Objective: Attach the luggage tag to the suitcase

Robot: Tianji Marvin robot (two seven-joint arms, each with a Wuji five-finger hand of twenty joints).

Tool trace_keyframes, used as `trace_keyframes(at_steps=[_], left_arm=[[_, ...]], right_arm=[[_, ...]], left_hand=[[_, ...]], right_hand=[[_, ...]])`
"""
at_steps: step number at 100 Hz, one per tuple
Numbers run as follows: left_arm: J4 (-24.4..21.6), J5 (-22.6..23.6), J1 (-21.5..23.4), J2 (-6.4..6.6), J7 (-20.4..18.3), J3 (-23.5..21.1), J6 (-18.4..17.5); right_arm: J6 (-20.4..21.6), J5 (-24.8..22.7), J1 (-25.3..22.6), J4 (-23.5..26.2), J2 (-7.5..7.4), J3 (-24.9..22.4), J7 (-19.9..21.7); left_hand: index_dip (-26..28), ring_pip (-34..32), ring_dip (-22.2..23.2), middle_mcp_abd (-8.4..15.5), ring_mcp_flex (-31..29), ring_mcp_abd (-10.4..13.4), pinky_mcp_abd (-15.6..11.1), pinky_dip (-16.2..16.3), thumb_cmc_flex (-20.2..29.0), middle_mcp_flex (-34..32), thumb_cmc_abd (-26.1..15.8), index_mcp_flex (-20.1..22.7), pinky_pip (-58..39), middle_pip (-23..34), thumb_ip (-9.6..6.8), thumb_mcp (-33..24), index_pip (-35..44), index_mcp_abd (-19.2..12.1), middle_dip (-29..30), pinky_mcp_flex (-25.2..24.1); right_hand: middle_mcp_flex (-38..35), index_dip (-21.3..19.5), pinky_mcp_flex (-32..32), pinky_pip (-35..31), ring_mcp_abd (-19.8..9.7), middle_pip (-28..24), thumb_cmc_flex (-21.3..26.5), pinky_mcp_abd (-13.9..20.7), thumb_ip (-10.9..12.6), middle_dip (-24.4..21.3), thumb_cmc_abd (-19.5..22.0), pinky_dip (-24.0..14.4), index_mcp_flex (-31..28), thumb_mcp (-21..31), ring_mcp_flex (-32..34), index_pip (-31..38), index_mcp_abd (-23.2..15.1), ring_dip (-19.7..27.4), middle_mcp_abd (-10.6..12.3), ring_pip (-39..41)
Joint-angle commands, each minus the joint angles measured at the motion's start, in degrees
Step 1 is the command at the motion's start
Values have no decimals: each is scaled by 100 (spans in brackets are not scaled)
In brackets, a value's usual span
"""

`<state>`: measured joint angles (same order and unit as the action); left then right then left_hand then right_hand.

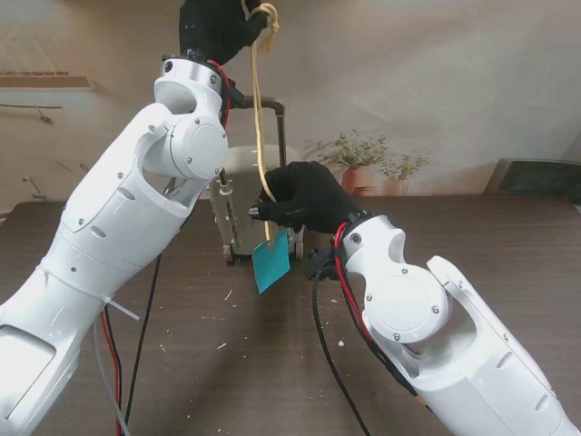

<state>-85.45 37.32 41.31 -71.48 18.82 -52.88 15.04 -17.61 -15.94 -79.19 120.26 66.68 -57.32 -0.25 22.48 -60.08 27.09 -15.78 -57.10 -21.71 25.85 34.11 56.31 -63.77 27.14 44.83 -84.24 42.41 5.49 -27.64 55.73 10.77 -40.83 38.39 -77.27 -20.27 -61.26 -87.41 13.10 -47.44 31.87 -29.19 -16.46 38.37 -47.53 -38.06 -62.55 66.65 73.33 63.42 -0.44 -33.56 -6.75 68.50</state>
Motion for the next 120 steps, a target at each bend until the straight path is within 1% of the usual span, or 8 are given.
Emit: trace_keyframes(at_steps=[1, 9, 29, 62, 92, 107, 113, 120], left_arm=[[66, 66, -96, -18, -106, 19, -47], [184, 94, -153, -18, -119, 65, -60], [310, 197, -203, -2, -155, 107, 36], [433, 360, -392, 6, -141, 133, 142], [568, 372, -569, -22, -105, 173, 242], [595, 451, -570, 30, -299, 210, 281], [561, 478, -549, 65, -468, 218, 348], [471, 533, -518, 127, -759, 234, 483]], right_arm=[[-53, 25, 57, -51, 18, 2, 92], [-88, 48, 112, -84, 23, 22, 106], [-132, 81, 177, -114, 31, 62, 121], [-122, 83, 234, -87, 26, 78, 154], [-89, 92, 262, -71, 16, 106, 203], [-94, 100, 275, -70, 12, 123, 227], [-98, 103, 274, -69, 11, 127, 231], [-106, 113, 268, -63, 7, 127, 246]], left_hand=[[-110, 79, -33, 30, 77, -116, -342, -46, 325, 55, -72, 109, -1, -52, -69, 156, -30, -234, 120, -27], [-115, 83, -33, 39, 75, -113, -358, -52, 321, 55, -79, 105, 11, -53, -69, 167, -33, -247, 124, -32], [-128, 94, -33, 31, 80, -112, -369, -59, 341, 61, -73, 110, 17, -57, -77, 173, -42, -234, 130, -27], [-147, 99, -30, 35, 73, -103, -380, -66, 339, 56, -66, 117, 24, -55, -83, 179, -47, -239, 130, -29], [-164, 99, -27, 43, 71, -92, -396, -76, 329, 56, -60, 117, 31, -49, -84, 172, -32, -249, 126, -24], [-177, 115, -31, 46, 92, -95, -396, -80, 329, 72, -60, 113, 37, -60, -83, 175, -33, -253, 130, -30], [-205, 163, -46, 45, 123, -128, -356, -103, 339, 84, -51, 122, 95, -89, -87, 182, -62, -273, 125, -65], [-222, 243, -69, 96, 182, -105, -356, -129, 323, 137, -85, 108, 171, -161, -84, 231, -104, -389, 123, -131]], right_hand=[[-173, 49, -58, 14, -168, 30, 280, 94, -47, 80, 35, -93, -40, 9, 137, 79, -137, -107, -78, -51], [-165, 47, -55, 29, -167, 33, 276, 91, -45, 82, 45, -99, -40, 6, 135, 78, -137, -107, -76, -62], [-158, 43, -51, 57, -163, 35, 276, 83, -41, 86, 53, -113, -35, 2, 139, 73, -133, -106, -78, -84], [-141, 37, -51, 76, -167, 40, 284, 83, -37, 90, 52, -138, -31, 5, 140, 68, -139, -110, -76, -101], [-134, 34, -49, 95, -169, 40, 282, 81, -35, 90, 61, -156, -29, 4, 139, 64, -143, -112, -73, -116], [-132, 32, -48, 105, -167, 40, 282, 77, -33, 90, 70, -165, -29, -1, 140, 63, -143, -112, -61, -126], [-128, 33, -48, 107, -167, 41, 278, 77, -34, 90, 68, -169, -26, -3, 140, 61, -145, -113, -70, -127], [-130, 31, -48, 112, -167, 38, 279, 78, -33, 91, 73, -173, -27, -1, 140, 62, -146, -115, -82, -128]])
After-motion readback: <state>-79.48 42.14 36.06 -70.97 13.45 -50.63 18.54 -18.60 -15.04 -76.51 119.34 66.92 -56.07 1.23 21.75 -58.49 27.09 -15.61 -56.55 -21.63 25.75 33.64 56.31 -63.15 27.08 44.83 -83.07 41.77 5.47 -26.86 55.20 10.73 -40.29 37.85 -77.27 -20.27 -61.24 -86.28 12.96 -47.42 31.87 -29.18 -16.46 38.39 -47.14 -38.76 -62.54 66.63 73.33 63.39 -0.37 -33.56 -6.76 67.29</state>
